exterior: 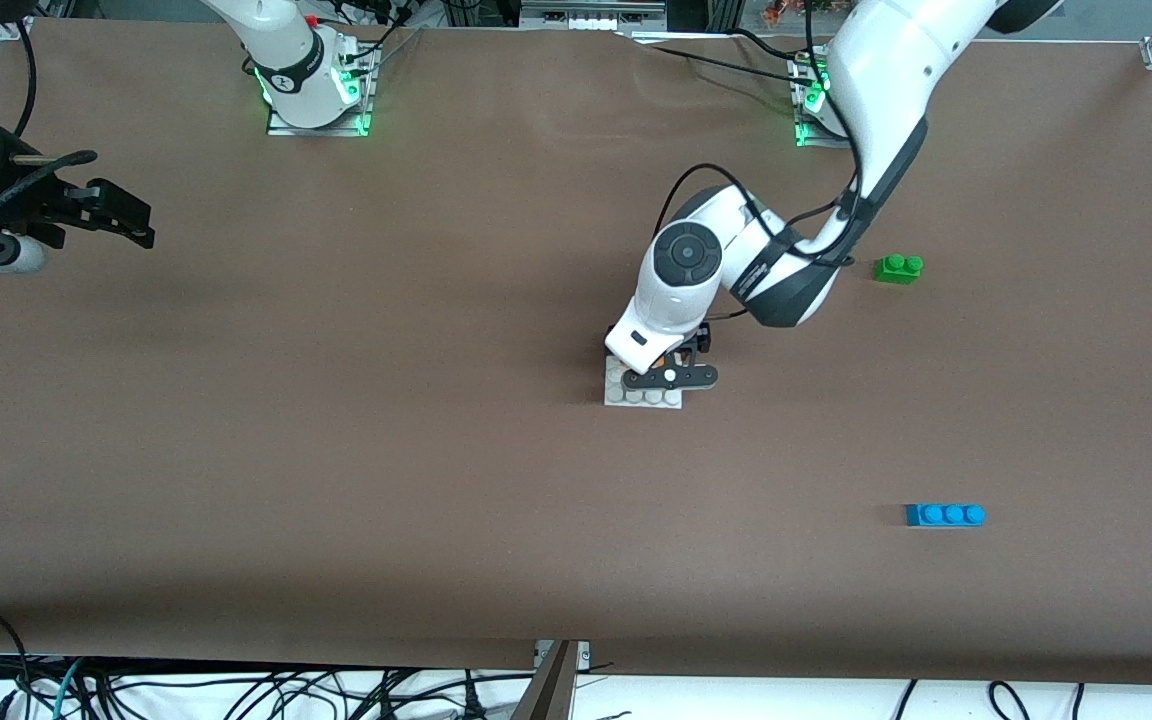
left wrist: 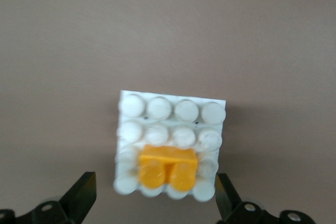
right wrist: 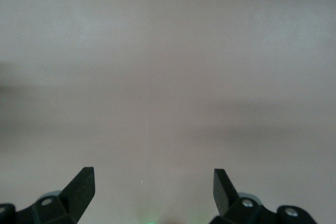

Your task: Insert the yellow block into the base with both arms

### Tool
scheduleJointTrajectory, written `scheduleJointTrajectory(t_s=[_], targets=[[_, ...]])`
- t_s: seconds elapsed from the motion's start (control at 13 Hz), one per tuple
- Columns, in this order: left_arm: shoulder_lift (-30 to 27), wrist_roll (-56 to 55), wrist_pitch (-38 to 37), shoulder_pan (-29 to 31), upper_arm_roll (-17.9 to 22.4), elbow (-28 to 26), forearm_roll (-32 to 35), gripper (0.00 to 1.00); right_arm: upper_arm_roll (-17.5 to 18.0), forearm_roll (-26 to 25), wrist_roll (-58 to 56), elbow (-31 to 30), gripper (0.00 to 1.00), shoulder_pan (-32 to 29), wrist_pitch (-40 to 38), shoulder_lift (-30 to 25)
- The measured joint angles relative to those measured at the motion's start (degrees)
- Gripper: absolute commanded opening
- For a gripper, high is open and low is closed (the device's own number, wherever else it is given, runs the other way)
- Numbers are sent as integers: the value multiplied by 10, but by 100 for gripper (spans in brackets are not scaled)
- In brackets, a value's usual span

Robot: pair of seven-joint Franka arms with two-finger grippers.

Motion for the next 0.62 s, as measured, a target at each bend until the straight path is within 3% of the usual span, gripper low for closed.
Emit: scheduleJointTrajectory(t_s=[0.31, 0.62], targets=[[-99, 14, -116, 29, 1, 8, -3, 100, 0, 0, 0, 0, 100, 0, 0, 0], [-160, 122, -271, 101, 6, 94, -50, 100, 0, 0, 0, 0, 100, 0, 0, 0]])
